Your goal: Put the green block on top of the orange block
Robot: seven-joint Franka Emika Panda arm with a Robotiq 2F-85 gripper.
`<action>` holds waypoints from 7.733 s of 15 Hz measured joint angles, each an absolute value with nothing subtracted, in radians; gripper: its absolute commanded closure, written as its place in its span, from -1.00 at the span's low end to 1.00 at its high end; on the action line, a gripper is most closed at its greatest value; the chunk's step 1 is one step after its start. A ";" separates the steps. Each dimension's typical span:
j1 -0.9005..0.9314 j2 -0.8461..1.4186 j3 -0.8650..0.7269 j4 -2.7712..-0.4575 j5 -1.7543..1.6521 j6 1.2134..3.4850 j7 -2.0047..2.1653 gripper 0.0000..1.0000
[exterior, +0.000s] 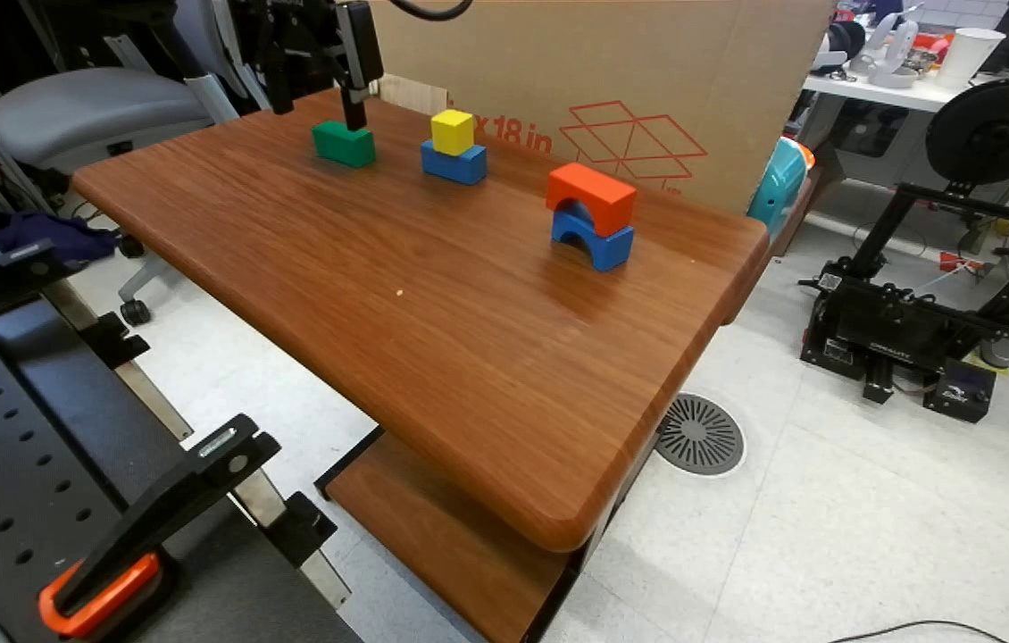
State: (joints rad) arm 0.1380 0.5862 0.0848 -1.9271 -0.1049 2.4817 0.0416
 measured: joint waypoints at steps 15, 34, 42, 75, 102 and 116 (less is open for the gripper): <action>0.148 0.645 0.074 -1.863 -0.106 2.485 0.064 -1.00; 0.102 0.569 0.036 -1.942 -0.108 2.482 0.038 0.18; -0.064 0.456 0.015 -2.019 -0.057 2.452 -0.085 0.18; -0.155 0.569 -0.079 -1.803 0.027 2.334 -0.008 0.18; -0.151 0.636 -0.096 -1.694 0.027 2.246 0.010 0.18; -0.151 0.632 -0.096 -1.689 0.027 2.247 0.010 -1.00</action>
